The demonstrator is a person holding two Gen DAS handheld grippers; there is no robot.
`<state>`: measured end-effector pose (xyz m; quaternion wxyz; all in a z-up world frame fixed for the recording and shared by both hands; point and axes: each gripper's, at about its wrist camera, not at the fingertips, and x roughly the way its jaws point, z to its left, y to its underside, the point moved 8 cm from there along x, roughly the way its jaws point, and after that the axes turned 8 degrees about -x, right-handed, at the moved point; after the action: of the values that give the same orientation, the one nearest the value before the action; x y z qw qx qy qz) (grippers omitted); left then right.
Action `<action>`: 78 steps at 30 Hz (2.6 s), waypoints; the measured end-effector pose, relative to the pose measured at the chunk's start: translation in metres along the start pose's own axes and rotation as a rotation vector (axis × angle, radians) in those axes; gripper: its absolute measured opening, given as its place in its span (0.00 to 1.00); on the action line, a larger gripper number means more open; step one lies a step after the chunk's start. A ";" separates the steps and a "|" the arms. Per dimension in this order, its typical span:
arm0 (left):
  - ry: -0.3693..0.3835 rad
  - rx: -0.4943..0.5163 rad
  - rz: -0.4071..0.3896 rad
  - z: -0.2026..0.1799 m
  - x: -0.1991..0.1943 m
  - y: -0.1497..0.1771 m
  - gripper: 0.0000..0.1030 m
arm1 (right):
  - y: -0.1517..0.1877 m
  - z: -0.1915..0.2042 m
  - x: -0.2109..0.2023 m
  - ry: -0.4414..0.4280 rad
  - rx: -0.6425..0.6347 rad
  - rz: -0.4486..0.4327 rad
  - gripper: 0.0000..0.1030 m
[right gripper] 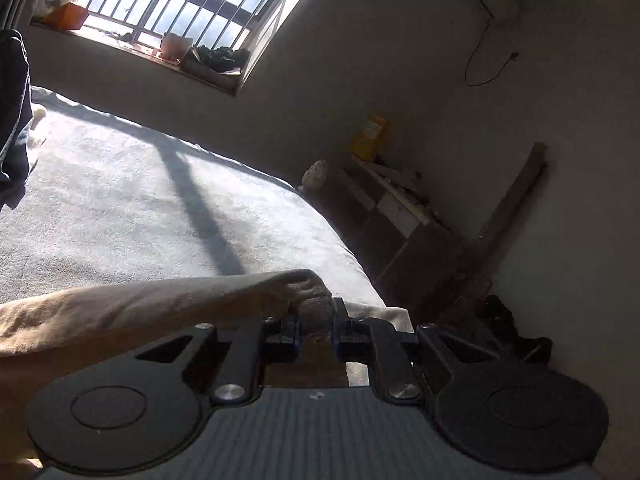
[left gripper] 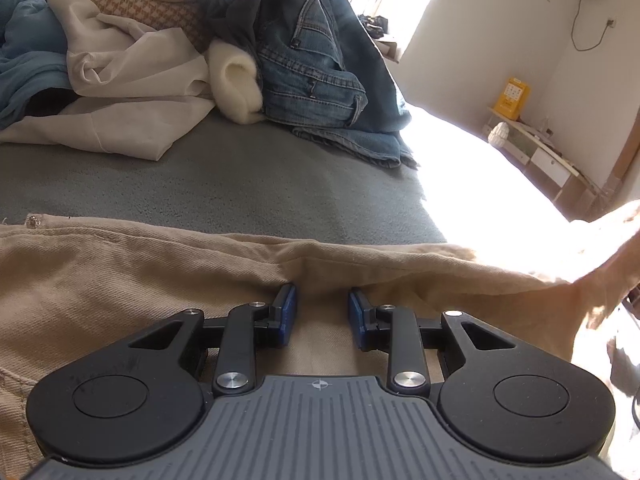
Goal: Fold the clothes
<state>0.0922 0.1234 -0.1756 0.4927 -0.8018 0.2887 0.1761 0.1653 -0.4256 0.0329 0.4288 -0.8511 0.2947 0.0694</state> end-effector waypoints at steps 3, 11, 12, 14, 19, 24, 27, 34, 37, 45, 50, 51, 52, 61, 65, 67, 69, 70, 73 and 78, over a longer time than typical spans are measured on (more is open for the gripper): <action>0.005 -0.018 -0.006 0.001 -0.001 -0.002 0.28 | -0.011 -0.032 -0.036 0.035 -0.013 -0.021 0.13; 0.003 -0.034 -0.012 0.001 -0.001 -0.004 0.28 | -0.010 -0.049 -0.073 0.038 -0.107 -0.010 0.13; 0.002 -0.040 -0.012 0.002 -0.001 -0.004 0.28 | -0.007 -0.048 -0.068 0.031 -0.103 0.007 0.13; 0.002 -0.046 -0.011 0.002 -0.001 -0.004 0.28 | -0.001 -0.046 -0.060 0.017 -0.094 0.041 0.13; 0.000 -0.051 -0.007 0.003 -0.001 -0.006 0.27 | 0.021 -0.028 -0.005 -0.029 -0.114 0.158 0.13; -0.003 -0.042 0.000 0.003 -0.001 -0.006 0.27 | 0.049 -0.003 0.064 -0.099 -0.107 0.301 0.14; -0.005 -0.043 0.005 0.003 0.000 -0.007 0.27 | 0.066 0.014 0.108 -0.141 -0.107 0.387 0.14; 0.001 -0.037 0.009 0.004 0.001 -0.005 0.27 | 0.101 0.048 0.199 -0.125 -0.018 0.561 0.18; 0.004 -0.038 0.006 0.004 0.000 -0.004 0.27 | 0.118 0.041 0.210 -0.100 0.083 0.601 0.36; 0.010 -0.028 -0.012 0.002 0.002 -0.002 0.28 | 0.062 0.075 0.139 -0.392 0.241 0.359 0.43; 0.003 0.005 -0.020 -0.003 0.002 -0.002 0.32 | 0.023 0.144 0.077 -0.588 0.089 0.168 0.47; 0.001 0.010 -0.018 -0.004 0.002 -0.003 0.32 | 0.016 0.165 0.063 -0.628 0.023 0.125 0.47; -0.002 0.013 -0.016 -0.005 0.002 -0.003 0.32 | 0.008 0.186 0.048 -0.667 -0.042 0.081 0.47; 0.003 0.094 -0.016 -0.015 -0.003 -0.017 0.36 | -0.044 0.361 -0.078 -0.969 -0.589 -0.283 0.68; 0.007 0.166 -0.036 -0.020 -0.004 -0.025 0.43 | -0.051 0.387 -0.078 -1.000 -0.579 -0.256 0.68; 0.020 0.181 -0.028 -0.018 -0.004 -0.025 0.46 | -0.055 0.390 -0.076 -1.010 -0.540 -0.234 0.68; 0.022 0.190 -0.020 -0.015 -0.003 -0.024 0.46 | -0.058 0.393 -0.071 -1.018 -0.512 -0.214 0.68; 0.023 0.194 -0.016 -0.013 -0.002 -0.024 0.46 | -0.058 0.393 -0.068 -1.020 -0.504 -0.204 0.68; 0.038 0.168 -0.014 -0.009 -0.001 -0.024 0.46 | -0.061 0.371 -0.063 -1.008 -0.376 -0.146 0.68; 0.056 0.155 -0.019 -0.009 -0.005 -0.021 0.46 | -0.054 0.305 -0.043 -0.941 -0.044 0.007 0.68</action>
<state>0.1018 0.1242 -0.1547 0.5464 -0.7687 0.3075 0.1259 0.2010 -0.1470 -0.1037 0.4975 -0.7349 0.0697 0.4556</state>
